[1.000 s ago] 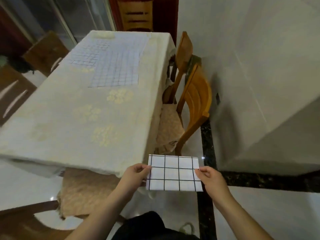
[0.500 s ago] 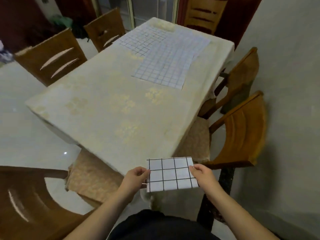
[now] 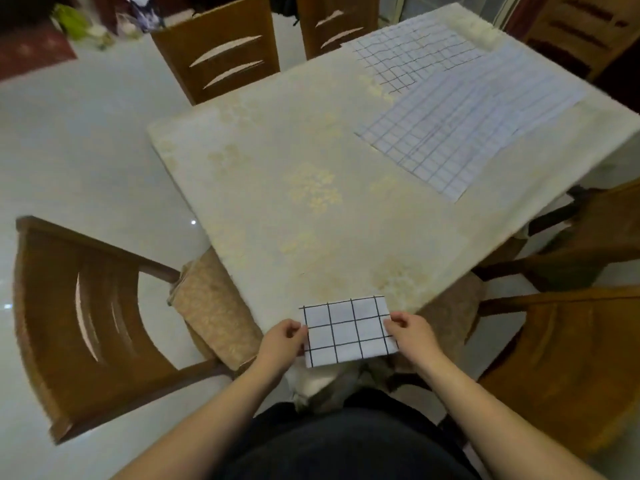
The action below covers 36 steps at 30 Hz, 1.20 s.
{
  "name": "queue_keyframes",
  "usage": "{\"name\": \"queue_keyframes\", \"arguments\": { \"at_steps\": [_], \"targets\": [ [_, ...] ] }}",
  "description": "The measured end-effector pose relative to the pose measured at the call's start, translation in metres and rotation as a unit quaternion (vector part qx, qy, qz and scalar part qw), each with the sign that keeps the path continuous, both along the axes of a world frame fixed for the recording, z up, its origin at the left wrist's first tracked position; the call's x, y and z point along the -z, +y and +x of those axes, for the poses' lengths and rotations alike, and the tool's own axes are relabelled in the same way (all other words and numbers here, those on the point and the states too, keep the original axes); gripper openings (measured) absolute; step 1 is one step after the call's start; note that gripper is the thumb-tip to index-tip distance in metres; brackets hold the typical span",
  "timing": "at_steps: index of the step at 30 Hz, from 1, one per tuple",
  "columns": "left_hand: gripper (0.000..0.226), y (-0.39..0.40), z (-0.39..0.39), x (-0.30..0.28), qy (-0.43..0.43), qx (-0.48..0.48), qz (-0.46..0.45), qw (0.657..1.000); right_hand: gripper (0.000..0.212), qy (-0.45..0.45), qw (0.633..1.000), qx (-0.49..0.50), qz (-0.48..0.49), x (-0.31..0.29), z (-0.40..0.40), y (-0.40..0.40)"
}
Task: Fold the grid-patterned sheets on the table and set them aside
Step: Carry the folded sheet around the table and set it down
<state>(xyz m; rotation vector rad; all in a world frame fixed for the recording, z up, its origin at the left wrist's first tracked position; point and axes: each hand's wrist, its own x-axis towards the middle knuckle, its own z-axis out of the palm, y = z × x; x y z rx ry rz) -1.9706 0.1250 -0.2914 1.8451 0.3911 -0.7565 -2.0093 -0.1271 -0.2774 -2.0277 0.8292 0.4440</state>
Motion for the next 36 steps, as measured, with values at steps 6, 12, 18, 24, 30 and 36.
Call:
{"name": "queue_keyframes", "arguments": {
  "at_steps": [6, 12, 18, 24, 30, 36],
  "targets": [
    [0.012, -0.014, -0.012, 0.008, -0.014, -0.050, 0.081, 0.995, 0.028, 0.013, 0.991, -0.128, -0.020, 0.019, 0.045, -0.018],
    [0.014, -0.027, -0.016, 0.014, -0.043, -0.030, 0.177, 0.983, 0.022, 0.002, 0.982, -0.189, -0.028, 0.029, 0.062, -0.031],
    [0.018, -0.028, -0.017, 0.022, -0.059, -0.047, 0.216, 0.974, 0.019, -0.024, 0.976, -0.215, -0.034, 0.039, 0.069, -0.031],
    [0.026, -0.029, -0.023, 0.019, -0.202, -0.002, 0.321, 0.925, 0.030, -0.150, 0.955, -0.244, -0.075, 0.032, 0.063, -0.032],
    [0.073, -0.030, -0.031, 0.038, -0.374, 0.212, 0.371, 0.823, 0.051, -0.237, 0.797, -0.514, -0.211, 0.047, 0.051, -0.008],
    [0.088, -0.031, -0.036, 0.045, -0.277, 0.323, 0.388, 0.818, 0.064, -0.172, 0.725, -0.620, -0.246, 0.060, 0.048, 0.014]
  ]
}}
